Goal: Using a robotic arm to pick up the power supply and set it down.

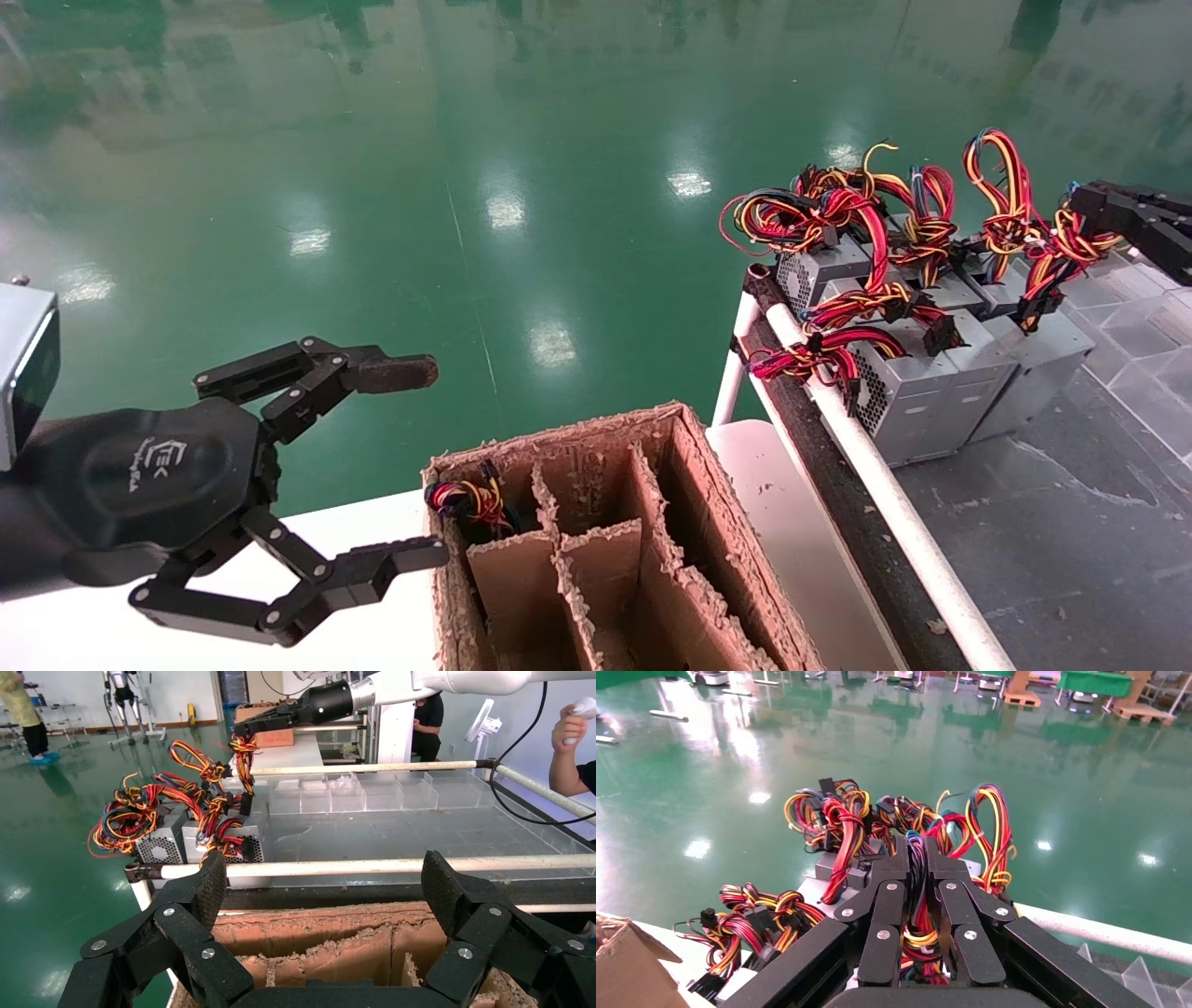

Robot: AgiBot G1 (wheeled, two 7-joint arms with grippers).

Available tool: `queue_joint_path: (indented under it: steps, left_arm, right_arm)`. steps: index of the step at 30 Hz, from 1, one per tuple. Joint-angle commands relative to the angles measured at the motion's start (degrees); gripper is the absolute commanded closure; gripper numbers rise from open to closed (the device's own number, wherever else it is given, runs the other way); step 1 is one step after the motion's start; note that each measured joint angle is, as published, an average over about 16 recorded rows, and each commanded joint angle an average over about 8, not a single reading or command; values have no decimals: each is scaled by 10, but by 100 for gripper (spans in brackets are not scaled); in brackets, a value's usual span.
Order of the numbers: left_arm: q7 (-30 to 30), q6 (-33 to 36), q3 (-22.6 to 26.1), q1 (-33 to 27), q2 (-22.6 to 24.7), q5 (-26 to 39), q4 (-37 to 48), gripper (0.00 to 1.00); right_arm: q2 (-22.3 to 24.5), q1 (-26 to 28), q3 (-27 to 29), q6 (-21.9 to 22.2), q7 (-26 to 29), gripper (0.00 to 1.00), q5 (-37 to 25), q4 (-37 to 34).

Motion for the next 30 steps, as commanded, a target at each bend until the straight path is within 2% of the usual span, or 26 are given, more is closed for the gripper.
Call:
queue_joint_path:
  steps: [1, 30]
  left_arm:
    - [0, 0, 0, 0, 0, 0, 0, 0]
    - [0, 0, 0, 0, 0, 0, 0, 0]
  right_arm:
    - [-3, 2, -1, 4, 1, 0, -2, -6]
    - [-2, 12, 12, 1, -14, 0, 17, -28]
